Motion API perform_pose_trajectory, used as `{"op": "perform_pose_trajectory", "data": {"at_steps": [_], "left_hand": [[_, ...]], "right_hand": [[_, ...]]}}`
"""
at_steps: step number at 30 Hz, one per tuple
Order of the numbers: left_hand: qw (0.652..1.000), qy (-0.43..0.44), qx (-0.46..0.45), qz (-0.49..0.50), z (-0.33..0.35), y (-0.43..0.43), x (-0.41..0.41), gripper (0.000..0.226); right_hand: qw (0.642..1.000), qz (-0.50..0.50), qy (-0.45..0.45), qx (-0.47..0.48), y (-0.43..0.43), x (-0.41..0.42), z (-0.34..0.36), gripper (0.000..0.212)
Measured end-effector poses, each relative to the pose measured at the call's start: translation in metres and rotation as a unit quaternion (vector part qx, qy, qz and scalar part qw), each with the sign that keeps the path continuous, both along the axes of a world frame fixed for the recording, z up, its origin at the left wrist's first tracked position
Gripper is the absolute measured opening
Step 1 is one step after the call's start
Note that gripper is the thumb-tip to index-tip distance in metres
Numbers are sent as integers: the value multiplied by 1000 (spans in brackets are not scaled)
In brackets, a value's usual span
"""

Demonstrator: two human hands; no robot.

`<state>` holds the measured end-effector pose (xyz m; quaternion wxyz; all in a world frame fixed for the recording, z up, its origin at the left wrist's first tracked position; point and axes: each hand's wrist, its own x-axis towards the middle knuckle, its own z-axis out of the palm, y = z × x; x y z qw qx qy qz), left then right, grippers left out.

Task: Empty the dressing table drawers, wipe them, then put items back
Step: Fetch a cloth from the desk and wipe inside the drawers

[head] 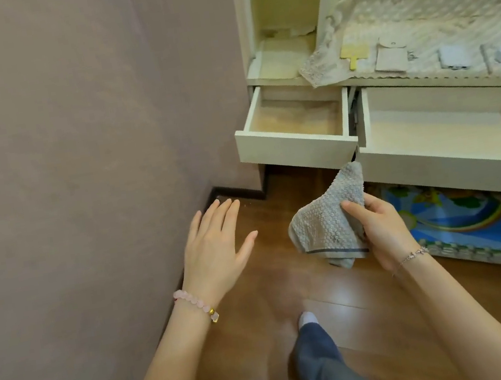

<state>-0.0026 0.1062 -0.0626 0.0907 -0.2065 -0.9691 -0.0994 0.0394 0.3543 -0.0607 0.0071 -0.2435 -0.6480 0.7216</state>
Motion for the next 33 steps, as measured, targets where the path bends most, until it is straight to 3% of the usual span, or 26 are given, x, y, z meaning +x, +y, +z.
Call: {"op": "perform_pose_trajectory", "data": {"at_steps": [15, 24, 33], "left_hand": [[998, -48, -20, -31, -21, 87, -183, 62], [991, -96, -23, -92, -51, 108, -342, 65], [975, -153, -53, -149, -89, 120, -461, 69]], "right_hand": [[998, -57, -39, 0, 82, -160, -9, 14], [989, -133, -57, 11, 98, -292, -26, 14], [964, -206, -78, 151, 119, -390, -35, 18]]}}
